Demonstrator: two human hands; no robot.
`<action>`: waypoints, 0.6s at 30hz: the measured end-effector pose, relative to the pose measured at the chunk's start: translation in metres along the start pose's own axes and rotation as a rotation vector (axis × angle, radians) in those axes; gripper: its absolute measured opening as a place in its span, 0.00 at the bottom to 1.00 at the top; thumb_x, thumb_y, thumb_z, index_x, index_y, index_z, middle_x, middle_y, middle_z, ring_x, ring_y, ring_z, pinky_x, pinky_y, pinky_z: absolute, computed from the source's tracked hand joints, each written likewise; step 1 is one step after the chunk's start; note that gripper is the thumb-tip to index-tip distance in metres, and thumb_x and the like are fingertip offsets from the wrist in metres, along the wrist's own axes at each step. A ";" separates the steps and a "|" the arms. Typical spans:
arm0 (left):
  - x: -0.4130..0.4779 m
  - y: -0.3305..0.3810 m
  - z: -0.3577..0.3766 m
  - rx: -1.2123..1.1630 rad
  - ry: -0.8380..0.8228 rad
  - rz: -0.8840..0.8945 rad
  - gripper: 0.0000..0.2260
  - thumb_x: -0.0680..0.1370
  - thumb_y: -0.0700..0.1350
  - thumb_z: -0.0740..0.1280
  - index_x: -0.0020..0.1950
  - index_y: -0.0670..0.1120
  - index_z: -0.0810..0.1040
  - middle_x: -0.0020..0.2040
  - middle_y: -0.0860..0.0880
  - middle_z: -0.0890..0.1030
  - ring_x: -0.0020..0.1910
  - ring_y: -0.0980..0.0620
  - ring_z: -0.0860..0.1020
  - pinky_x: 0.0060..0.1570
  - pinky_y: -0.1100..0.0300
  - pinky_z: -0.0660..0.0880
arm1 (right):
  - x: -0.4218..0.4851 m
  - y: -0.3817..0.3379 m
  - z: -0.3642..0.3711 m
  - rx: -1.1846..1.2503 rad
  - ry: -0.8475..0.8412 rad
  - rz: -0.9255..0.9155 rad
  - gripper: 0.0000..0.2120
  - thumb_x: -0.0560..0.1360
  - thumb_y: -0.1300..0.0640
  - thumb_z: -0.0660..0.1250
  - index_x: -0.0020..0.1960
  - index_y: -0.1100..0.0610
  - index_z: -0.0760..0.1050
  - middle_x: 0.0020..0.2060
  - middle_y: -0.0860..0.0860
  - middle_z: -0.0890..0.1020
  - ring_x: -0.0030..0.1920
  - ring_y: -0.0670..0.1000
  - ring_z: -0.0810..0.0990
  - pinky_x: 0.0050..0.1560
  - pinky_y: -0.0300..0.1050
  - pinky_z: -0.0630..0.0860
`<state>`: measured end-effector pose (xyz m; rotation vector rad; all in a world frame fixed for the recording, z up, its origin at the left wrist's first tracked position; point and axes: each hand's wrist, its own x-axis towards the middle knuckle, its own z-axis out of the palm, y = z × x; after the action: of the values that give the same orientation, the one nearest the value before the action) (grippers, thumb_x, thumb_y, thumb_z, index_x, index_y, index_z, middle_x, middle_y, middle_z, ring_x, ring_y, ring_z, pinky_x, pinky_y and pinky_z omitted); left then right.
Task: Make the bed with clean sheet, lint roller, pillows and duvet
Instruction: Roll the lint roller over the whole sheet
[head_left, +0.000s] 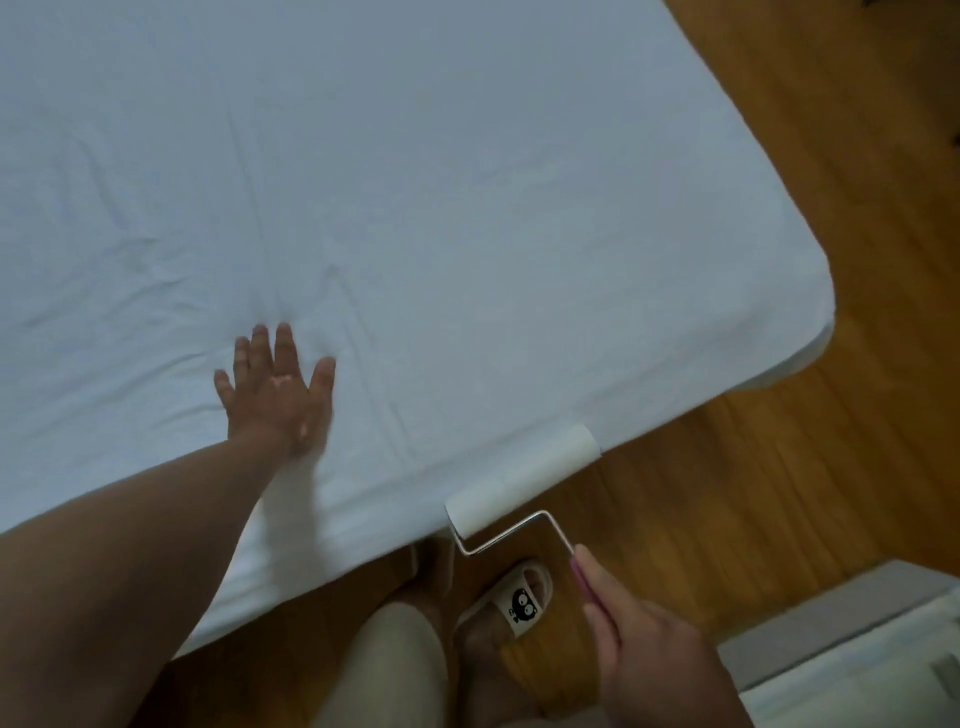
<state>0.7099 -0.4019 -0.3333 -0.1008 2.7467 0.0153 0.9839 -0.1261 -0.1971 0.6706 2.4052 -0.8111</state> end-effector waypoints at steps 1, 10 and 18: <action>0.001 0.004 -0.005 -0.015 0.024 -0.010 0.32 0.81 0.65 0.47 0.80 0.49 0.53 0.81 0.44 0.52 0.80 0.43 0.49 0.76 0.40 0.47 | 0.005 -0.001 -0.010 0.029 0.028 -0.053 0.41 0.65 0.52 0.81 0.67 0.28 0.63 0.22 0.41 0.67 0.22 0.34 0.65 0.25 0.24 0.67; 0.120 0.049 -0.051 -0.108 0.161 -0.055 0.29 0.82 0.62 0.49 0.80 0.51 0.53 0.82 0.47 0.48 0.80 0.47 0.46 0.76 0.42 0.45 | 0.142 -0.044 -0.081 0.096 0.356 -0.124 0.41 0.68 0.53 0.72 0.67 0.18 0.58 0.24 0.50 0.77 0.31 0.48 0.75 0.35 0.23 0.67; 0.339 0.111 -0.120 -0.060 0.188 0.019 0.31 0.80 0.66 0.38 0.81 0.57 0.40 0.81 0.52 0.38 0.80 0.49 0.36 0.75 0.37 0.39 | 0.365 -0.185 -0.157 0.010 0.312 -0.258 0.23 0.76 0.48 0.70 0.64 0.26 0.70 0.50 0.41 0.86 0.53 0.41 0.80 0.45 0.21 0.66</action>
<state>0.3436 -0.3169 -0.3527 -0.0964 2.9357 0.0983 0.5540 -0.0485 -0.2327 0.5294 2.8151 -0.8751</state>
